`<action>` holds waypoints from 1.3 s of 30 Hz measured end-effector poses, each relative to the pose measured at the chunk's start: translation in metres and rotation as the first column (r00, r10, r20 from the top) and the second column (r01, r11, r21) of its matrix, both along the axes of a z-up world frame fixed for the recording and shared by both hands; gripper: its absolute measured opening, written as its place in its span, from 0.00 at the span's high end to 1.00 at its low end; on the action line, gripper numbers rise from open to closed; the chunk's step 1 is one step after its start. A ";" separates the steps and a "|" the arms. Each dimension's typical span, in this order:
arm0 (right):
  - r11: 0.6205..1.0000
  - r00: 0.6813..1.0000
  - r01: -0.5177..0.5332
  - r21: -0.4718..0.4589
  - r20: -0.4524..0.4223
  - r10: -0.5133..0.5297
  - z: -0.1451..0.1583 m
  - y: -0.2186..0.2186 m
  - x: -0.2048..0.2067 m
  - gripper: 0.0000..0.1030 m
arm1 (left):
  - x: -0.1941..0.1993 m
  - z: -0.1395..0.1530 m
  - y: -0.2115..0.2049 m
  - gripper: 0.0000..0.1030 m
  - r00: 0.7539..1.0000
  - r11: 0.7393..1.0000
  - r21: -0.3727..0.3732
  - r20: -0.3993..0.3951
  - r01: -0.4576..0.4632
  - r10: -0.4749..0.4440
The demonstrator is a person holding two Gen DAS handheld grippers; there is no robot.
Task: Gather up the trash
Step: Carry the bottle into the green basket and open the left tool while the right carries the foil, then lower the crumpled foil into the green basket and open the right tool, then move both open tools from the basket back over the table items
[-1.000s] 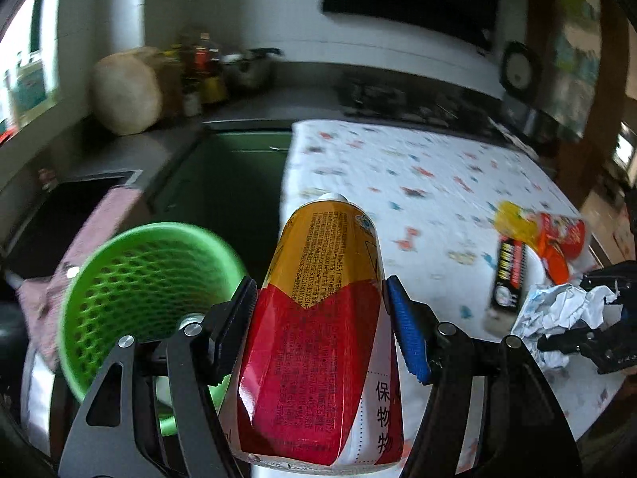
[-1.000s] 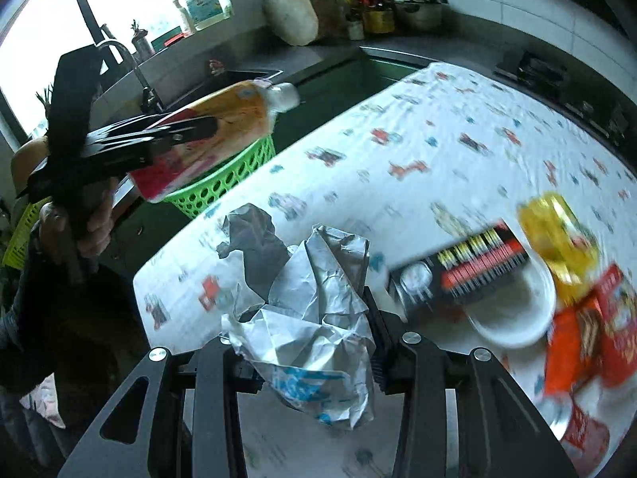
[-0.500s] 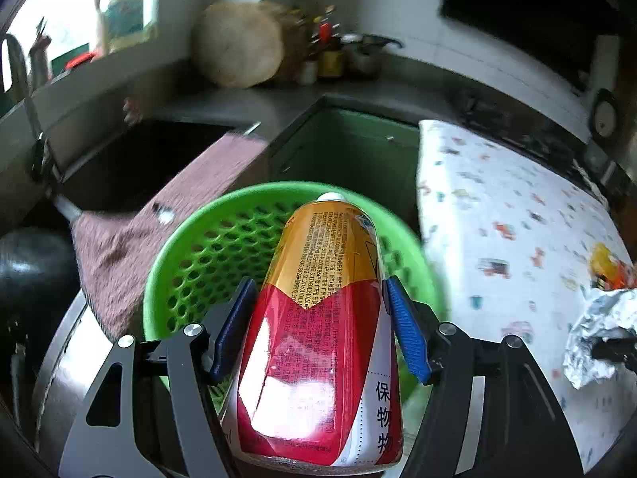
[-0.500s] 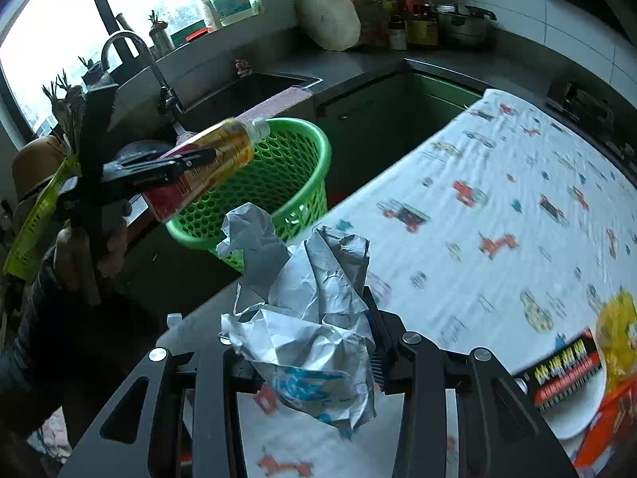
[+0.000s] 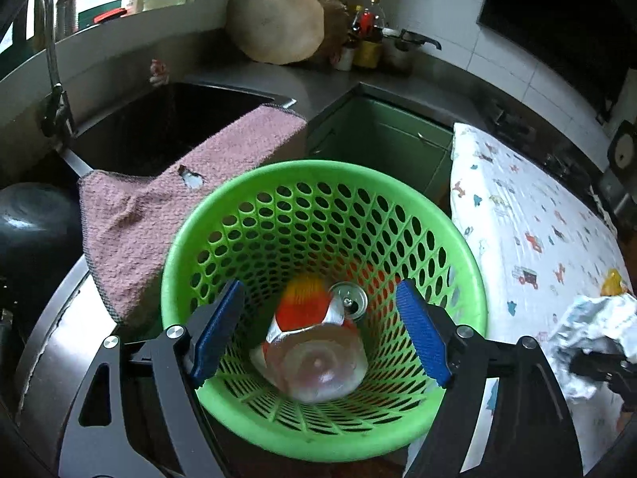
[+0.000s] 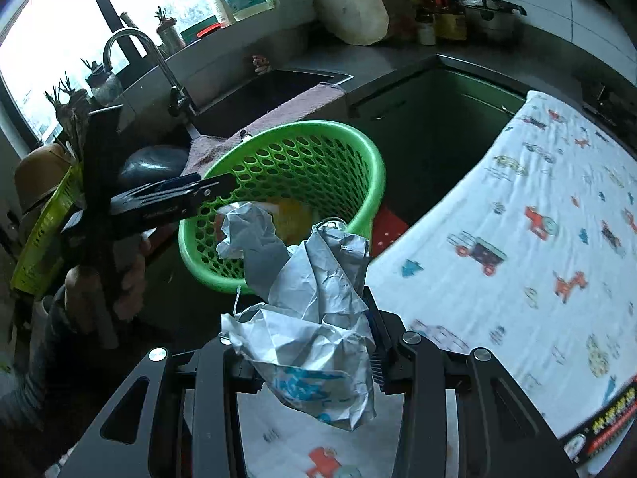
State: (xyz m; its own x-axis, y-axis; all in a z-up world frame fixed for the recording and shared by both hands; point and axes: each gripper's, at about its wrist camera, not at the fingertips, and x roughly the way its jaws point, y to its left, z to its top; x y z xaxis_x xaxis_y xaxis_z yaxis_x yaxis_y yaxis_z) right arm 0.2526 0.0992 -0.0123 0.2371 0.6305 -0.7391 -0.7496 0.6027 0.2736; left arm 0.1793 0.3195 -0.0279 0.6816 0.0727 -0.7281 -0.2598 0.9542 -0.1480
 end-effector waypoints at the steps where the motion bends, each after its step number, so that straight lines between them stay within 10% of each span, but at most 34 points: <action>1: 1.000 1.000 0.002 0.006 -0.010 -0.002 -0.002 0.005 0.002 0.63 | -0.002 0.002 0.001 0.24 1.000 1.000 -0.003 0.004 -0.002 0.002; 22: 1.000 1.000 0.027 -0.013 -0.008 -0.028 -0.026 0.092 0.029 0.62 | -0.058 0.006 0.013 0.24 0.999 0.997 -0.057 0.027 -0.044 0.045; 26: 0.999 1.000 0.025 0.021 0.009 -0.025 -0.018 0.094 0.028 0.27 | -0.059 0.003 0.009 0.24 0.999 0.997 -0.068 0.024 -0.038 0.040; 39: 0.998 0.997 0.039 0.039 0.067 -0.042 0.008 0.028 0.011 0.27 | -0.056 0.012 -0.023 0.22 0.999 0.998 -0.053 0.035 0.020 -0.018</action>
